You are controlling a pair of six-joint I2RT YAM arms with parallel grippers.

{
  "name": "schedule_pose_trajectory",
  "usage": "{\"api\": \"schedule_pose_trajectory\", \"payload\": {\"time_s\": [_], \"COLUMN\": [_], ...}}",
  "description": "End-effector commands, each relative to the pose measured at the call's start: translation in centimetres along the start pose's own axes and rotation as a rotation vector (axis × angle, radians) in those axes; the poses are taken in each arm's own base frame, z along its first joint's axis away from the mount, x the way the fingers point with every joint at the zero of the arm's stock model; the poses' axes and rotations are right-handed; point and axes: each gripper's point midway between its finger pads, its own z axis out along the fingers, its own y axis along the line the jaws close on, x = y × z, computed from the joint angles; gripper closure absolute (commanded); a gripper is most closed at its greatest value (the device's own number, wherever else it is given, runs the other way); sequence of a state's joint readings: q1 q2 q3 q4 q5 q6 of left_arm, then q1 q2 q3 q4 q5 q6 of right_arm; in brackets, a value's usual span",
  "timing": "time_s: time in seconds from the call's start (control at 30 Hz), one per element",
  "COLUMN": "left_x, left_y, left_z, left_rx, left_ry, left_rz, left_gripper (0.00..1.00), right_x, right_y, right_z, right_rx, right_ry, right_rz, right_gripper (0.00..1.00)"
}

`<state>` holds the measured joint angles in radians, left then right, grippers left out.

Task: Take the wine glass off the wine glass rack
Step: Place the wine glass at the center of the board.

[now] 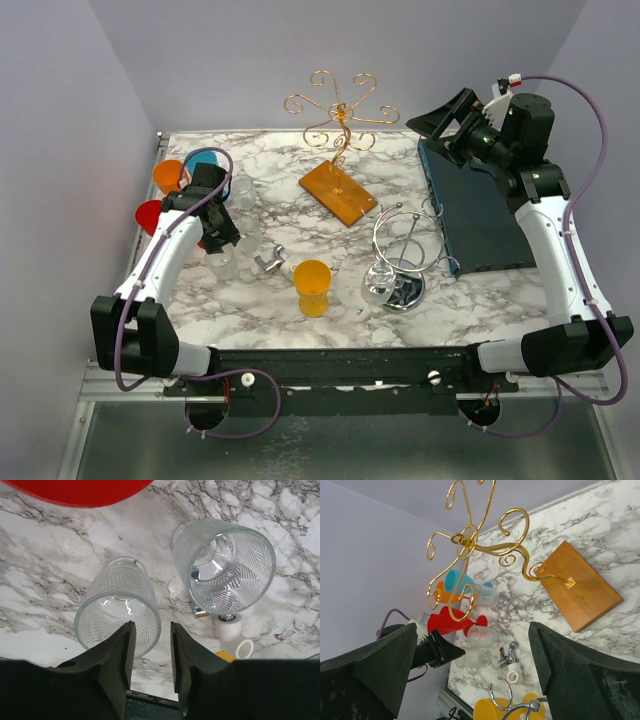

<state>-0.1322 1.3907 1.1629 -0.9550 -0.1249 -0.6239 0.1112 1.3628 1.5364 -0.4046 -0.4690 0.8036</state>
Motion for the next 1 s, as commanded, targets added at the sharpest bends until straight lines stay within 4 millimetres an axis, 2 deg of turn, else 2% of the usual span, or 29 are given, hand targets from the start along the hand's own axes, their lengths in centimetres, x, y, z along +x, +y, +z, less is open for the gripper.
{"api": "schedule_pose_trajectory", "payload": {"time_s": [0.0, 0.13, 0.33, 0.5, 0.63, 0.8, 0.97], "left_x": [-1.4, -2.0, -3.3, -3.0, -2.1, -0.5, 1.7], "left_y": [0.3, -0.2, -1.9, -4.3, -6.7, -9.2, -11.2], "left_z": [-2.7, -4.6, -8.6, -11.7, -13.5, -15.6, -16.8], "left_rx": [0.010, 0.050, 0.163, 0.272, 0.349, 0.455, 0.545], "left_ry": [-0.070, -0.100, -0.161, -0.194, -0.207, -0.205, -0.195], "left_rz": [-0.002, -0.002, -0.007, 0.005, 0.039, 0.068, 0.110], "left_gripper": [0.60, 0.58, 0.53, 0.52, 0.51, 0.51, 0.51], "right_x": [-0.6, -0.6, -0.5, -0.5, 0.0, 3.4, 8.7], "right_y": [1.6, 1.8, 1.5, 2.1, 2.5, 2.8, 3.2], "right_z": [-0.8, -0.9, -1.8, -4.2, -7.5, -11.8, -15.6], "right_rx": [-0.044, -0.049, -0.008, 0.042, 0.102, 0.124, 0.076], "right_ry": [-0.017, -0.013, -0.014, -0.029, -0.042, 0.019, 0.162], "right_rz": [-0.026, -0.029, -0.052, -0.079, -0.099, -0.068, 0.001], "right_gripper": [0.00, 0.00, 0.00, 0.00, 0.00, 0.00, 0.01]}}
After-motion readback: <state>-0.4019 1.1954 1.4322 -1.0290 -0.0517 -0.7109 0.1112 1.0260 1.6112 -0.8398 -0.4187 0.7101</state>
